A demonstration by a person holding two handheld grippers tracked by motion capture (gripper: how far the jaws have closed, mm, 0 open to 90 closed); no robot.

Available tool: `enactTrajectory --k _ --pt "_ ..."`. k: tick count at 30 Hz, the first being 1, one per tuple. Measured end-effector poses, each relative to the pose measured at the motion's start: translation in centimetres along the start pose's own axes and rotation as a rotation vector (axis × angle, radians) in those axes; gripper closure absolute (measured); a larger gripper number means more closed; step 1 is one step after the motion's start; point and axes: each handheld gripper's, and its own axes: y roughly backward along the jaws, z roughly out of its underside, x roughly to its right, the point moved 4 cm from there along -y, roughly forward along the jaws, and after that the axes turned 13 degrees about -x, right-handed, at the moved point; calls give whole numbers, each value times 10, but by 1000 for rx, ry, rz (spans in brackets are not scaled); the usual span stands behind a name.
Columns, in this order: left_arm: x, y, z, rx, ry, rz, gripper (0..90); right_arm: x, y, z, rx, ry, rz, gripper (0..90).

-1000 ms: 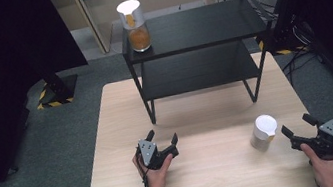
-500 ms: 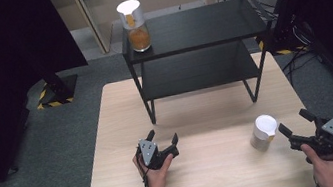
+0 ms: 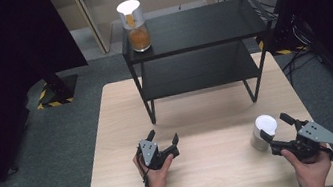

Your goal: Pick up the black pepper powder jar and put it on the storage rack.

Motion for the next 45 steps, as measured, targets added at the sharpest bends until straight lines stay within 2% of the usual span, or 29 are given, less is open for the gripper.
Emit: enactTrajectory --k 17,24,28,39,45 --pt "0 0 0 0 -2 1 95 -8 -19 8 -68 30 42 191" --pt "1 0 0 -2 -4 2 95 -8 -21 10 -68 32 53 254" --pt "1 0 0 -1 -3 2 95 -8 -21 11 -65 39 46 302" --pt "1 0 0 0 -6 0 95 -5 -19 4 -93 36 36 306" --pt "1 0 0 -1 -7 0 95 -3 -18 -1 -92 35 9 306"
